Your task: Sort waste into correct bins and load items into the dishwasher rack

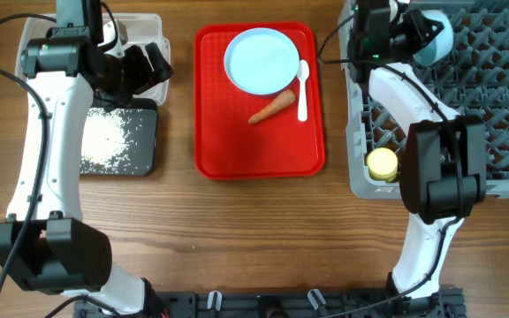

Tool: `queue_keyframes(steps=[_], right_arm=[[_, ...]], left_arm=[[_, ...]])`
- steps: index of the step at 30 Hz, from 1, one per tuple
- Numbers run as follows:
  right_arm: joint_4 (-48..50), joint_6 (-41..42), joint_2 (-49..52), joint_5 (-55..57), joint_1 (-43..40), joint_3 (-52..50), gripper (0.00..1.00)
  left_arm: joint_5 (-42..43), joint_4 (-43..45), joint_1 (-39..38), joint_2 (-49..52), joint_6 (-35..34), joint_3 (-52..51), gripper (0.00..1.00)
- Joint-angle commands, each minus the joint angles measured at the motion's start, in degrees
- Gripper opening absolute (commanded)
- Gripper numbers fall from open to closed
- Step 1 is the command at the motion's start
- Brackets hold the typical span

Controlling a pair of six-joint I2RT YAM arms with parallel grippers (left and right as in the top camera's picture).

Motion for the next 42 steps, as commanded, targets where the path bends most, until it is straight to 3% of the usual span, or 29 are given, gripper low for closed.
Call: queue_keyframes(steps=[1,17,30,32,34,35,39,42], right_arm=[[0.83,2.12,1.03,-0.63,-1.49,-0.48,0.04],[1.51,7.74,2.97,-3.91,-4.50,-0.48,0.04],[1.40,5.84,4.28,-7.08,-1.46,-0.48,0.05],[1.40,3.72,4.31,-7.13,-0.26,-0.48,0.21],[1.60,0.90,4.26,-7.10,1.31,-0.48,0.53],[1.68,0.02,4.24,-7.10,1.77,-0.48,0.59],[1.77,-0.04,4.13,-6.84,2.95,-0.48,0.71],[4.13,0.00,3.96,-5.81,3.76,-0.46,0.73]], left_arm=[[0.07,0.09,0.07,-0.26,-0.07,0.59,1.00],[0.07,0.11,0.07,-0.26,-0.07,0.59,1.00],[0.07,0.11,0.07,-0.26,-0.07,0.59,1.00],[0.07,0.11,0.07,-0.26,-0.07,0.59,1.00],[0.07,0.11,0.07,-0.26,-0.07,0.59,1.00],[0.07,0.11,0.07,-0.26,-0.07,0.59,1.00],[0.07,0.11,0.07,-0.26,-0.07,0.59,1.00],[0.07,0.11,0.07,-0.26,-0.07,0.59,1.00]])
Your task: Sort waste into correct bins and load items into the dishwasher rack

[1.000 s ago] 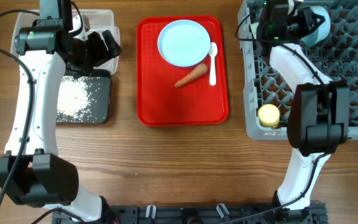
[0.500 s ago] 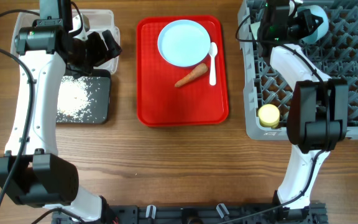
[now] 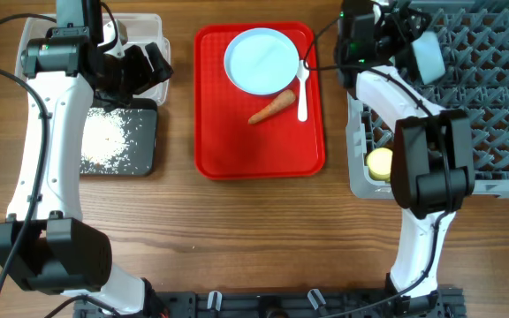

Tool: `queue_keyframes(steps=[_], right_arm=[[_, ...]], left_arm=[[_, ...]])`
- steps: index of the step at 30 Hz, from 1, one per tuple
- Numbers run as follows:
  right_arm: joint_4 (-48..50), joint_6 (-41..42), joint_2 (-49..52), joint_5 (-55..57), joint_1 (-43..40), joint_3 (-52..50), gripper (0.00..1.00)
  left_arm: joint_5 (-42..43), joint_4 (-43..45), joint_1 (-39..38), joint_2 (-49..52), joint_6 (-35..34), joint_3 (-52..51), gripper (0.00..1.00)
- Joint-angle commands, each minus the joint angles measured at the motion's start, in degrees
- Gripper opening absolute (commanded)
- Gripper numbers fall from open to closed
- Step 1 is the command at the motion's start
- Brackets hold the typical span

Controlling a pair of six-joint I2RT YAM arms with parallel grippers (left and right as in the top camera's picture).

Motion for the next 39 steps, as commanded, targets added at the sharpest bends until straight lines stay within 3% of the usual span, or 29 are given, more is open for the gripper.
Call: queue_keyframes(steps=[1,10,16,19,20,23,24,25,29,32,35,39], right_arm=[[3.48,-0.55,0.70,0.72,0.92,-0.48,0.75],[22.75,-10.95,-3.58,1.01,1.11,-0.48,0.78],[24.37,-6.25,-8.04,-4.59,4.26,-0.48,0.77],[19.02,4.13,-10.88,-10.62,7.63,-0.48,0.60],[15.15,9.66,-12.13,-14.12,9.05,-0.48,0.60],[-0.04,30.27,-16.26,-31.45,12.76,-0.48,0.73],[-3.82,38.75,-17.22,-37.05,13.33,-0.48,0.84],[-9.75,53.72,-18.43,-45.66,13.66,-0.48,1.00],[-23.34,81.79,-19.21,-62.66,13.64,-0.48,1.00],[-32.76,95.47,-19.19,-69.72,13.64,-0.50,1.00],[-37.70,100.15,-19.19,-69.75,13.84,-0.50,1.00],[-39.91,91.60,-19.19,-73.48,14.99,-0.33,1.00]], left_arm=[[0.07,0.13,0.07,-0.26,-0.07,0.59,1.00],[0.07,0.13,0.07,-0.26,-0.07,0.59,1.00],[0.07,0.13,0.07,-0.26,-0.07,0.59,1.00],[0.07,0.13,0.07,-0.26,-0.07,0.59,1.00],[0.07,0.13,0.07,-0.26,-0.07,0.59,1.00],[0.07,0.13,0.07,-0.26,-0.07,0.59,1.00],[0.07,0.13,0.07,-0.26,-0.07,0.59,1.00],[0.07,0.13,0.07,-0.26,-0.07,0.59,1.00],[0.07,0.13,0.07,-0.26,-0.07,0.59,1.00],[0.07,0.13,0.07,-0.26,-0.07,0.59,1.00],[0.07,0.11,0.07,-0.26,-0.07,0.59,1.00],[0.07,0.13,0.07,-0.26,-0.07,0.59,1.00]])
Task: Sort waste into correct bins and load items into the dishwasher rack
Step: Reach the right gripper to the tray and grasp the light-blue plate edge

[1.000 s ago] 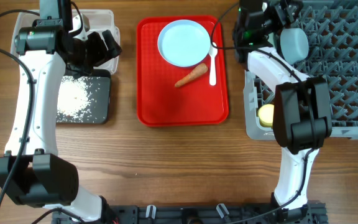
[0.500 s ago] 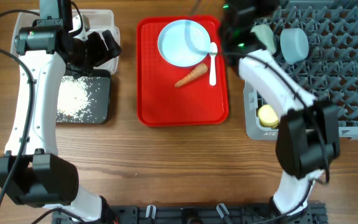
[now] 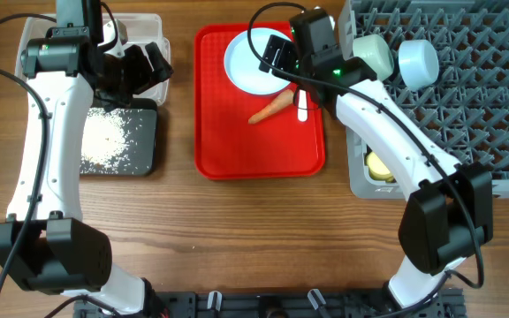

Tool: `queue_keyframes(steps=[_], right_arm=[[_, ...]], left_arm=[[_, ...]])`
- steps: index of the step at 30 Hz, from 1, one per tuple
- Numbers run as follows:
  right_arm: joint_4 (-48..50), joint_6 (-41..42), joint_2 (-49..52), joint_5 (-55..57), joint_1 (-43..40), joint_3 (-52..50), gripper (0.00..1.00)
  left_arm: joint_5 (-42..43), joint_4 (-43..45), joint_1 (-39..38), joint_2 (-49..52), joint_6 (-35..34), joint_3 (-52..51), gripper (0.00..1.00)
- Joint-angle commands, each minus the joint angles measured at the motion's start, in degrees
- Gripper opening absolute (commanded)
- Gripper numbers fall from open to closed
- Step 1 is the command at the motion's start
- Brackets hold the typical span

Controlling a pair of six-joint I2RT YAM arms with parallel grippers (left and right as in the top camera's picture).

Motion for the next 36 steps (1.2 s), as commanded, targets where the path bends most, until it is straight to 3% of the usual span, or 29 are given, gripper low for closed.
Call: queue_keyframes(steps=[1,8,15,18,26,32,36], right_arm=[[-3.78,1.77,-1.16,-9.27,1.01,0.48,1.00],[-16.06,-3.15,-1.16,-12.37,0.85,8.04,1.00],[-18.18,-5.05,0.33,-9.90,-0.09,15.02,1.00],[-17.77,-3.80,4.37,-3.48,-0.96,15.34,0.99],[-10.45,4.90,17.55,-2.82,-1.31,15.32,1.00],[-10.29,11.96,20.81,2.67,-1.33,14.69,1.00],[-6.56,12.39,21.40,5.07,-1.05,12.13,0.88]], left_arm=[[0.07,0.02,0.07,-0.26,-0.07,0.57,1.00],[0.07,0.02,0.07,-0.26,-0.07,0.57,1.00],[0.07,0.02,0.07,-0.26,-0.07,0.57,1.00],[0.07,0.02,0.07,-0.26,-0.07,0.57,1.00],[0.07,0.02,0.07,-0.26,-0.07,0.57,1.00],[0.07,0.02,0.07,-0.26,-0.07,0.57,1.00],[0.07,0.02,0.07,-0.26,-0.07,0.57,1.00]])
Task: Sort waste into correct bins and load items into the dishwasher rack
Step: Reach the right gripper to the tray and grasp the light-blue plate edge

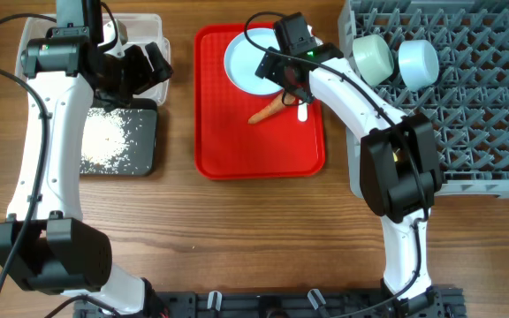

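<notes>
A red tray holds a pale blue plate, a carrot and a white spoon whose bowl end is hidden under my arm. My right gripper hangs over the plate's lower right rim, just above the carrot's thick end, and its fingers look open and empty. The grey dishwasher rack at the right holds a pale green cup and a light blue cup. My left gripper stands open over the white bin.
A black bin with white crumbs in it lies in front of the white bin at the left. My right arm crosses the rack's left edge and covers most of a yellow thing there.
My right gripper has moved from above the plate's right rim down and toward the carrot's thick end and the spoon. The left arm, the cups and the tray's things have not moved.
My right gripper first held a light blue cup over the rack's back left, and was still shut on it a moment later. Then the cup lay in the rack beside the green one and the gripper was over the plate. Now it is at the carrot.
</notes>
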Tool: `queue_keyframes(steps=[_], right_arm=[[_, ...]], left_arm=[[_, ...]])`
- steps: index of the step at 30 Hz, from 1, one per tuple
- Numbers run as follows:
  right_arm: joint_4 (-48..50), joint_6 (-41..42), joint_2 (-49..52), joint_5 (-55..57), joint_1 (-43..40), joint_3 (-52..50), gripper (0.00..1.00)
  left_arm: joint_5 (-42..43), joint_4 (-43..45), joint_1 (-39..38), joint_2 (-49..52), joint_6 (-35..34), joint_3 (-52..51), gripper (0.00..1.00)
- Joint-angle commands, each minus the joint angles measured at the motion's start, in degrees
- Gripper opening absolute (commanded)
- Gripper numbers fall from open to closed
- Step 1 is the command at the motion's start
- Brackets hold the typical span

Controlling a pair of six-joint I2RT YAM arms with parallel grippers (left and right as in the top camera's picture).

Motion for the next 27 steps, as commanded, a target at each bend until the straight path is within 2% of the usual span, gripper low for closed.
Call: queue_keyframes(steps=[1,6,13,16,23,27], right_arm=[[3.10,2.71,0.83,4.20,0.42,-2.51,0.86],[8.02,2.69,2.71,2.86,0.48,-3.65,0.70],[8.46,3.74,4.15,2.69,0.48,-3.87,0.50],[8.59,3.74,4.74,2.69,0.48,-3.87,0.49],[8.52,4.02,7.30,0.96,0.48,-3.87,0.38],[7.76,4.00,7.63,0.70,0.46,-3.91,0.37]], left_arm=[[0.07,0.00,0.07,-0.26,-0.09,0.57,1.00],[0.07,0.00,0.07,-0.26,-0.09,0.57,1.00],[0.07,0.00,0.07,-0.26,-0.09,0.57,1.00],[0.07,0.00,0.07,-0.26,-0.09,0.57,1.00],[0.07,0.00,0.07,-0.26,-0.09,0.57,1.00],[0.07,0.00,0.07,-0.26,-0.09,0.57,1.00]])
